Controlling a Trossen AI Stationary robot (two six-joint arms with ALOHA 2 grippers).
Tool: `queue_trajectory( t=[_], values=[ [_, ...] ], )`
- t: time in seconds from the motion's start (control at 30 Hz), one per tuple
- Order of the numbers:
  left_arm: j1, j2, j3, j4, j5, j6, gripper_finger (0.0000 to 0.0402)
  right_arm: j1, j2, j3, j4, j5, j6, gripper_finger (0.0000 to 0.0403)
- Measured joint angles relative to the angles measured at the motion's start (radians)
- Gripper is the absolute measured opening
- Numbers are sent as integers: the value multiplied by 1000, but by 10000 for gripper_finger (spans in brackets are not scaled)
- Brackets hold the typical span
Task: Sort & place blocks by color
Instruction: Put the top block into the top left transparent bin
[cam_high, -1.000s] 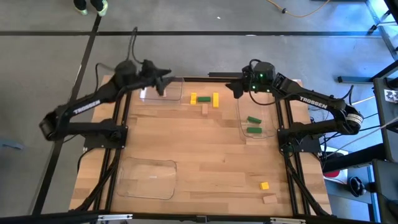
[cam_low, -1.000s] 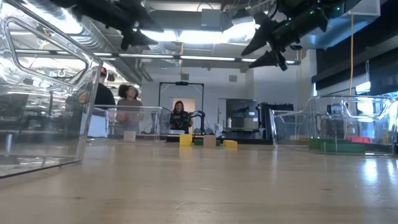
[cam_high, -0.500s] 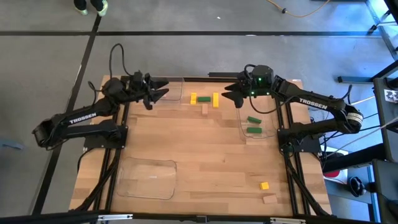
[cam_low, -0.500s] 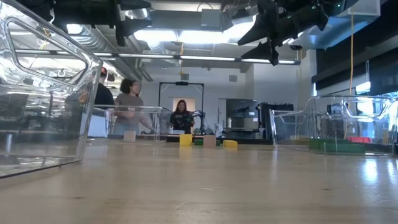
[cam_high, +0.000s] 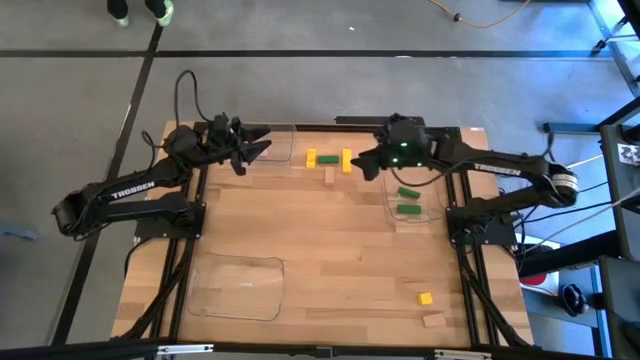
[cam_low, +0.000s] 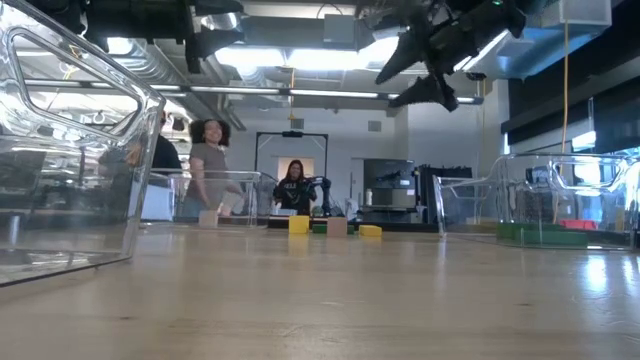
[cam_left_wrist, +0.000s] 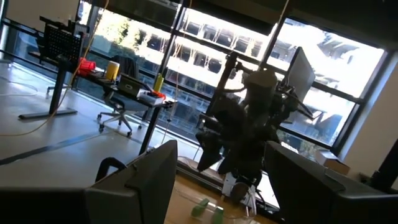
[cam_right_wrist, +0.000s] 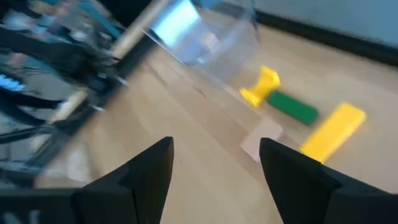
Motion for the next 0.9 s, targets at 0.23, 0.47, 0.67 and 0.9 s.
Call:
queue_trajectory(
  t=[0.23,0.47,0.67,0.9],
  values=[
    [0,0,0,19,-2,-5,232,60,281,277,-309,110,10,241],
    [0,0,0,32,-35,-6,232,80,515,411,-308,155,171,241],
    [0,0,0,65,-52,-7,232,111,656,428,-297,173,274,241],
    [0,0,0,79,-52,-8,232,144,757,428,-263,340,420,241]
  ],
)
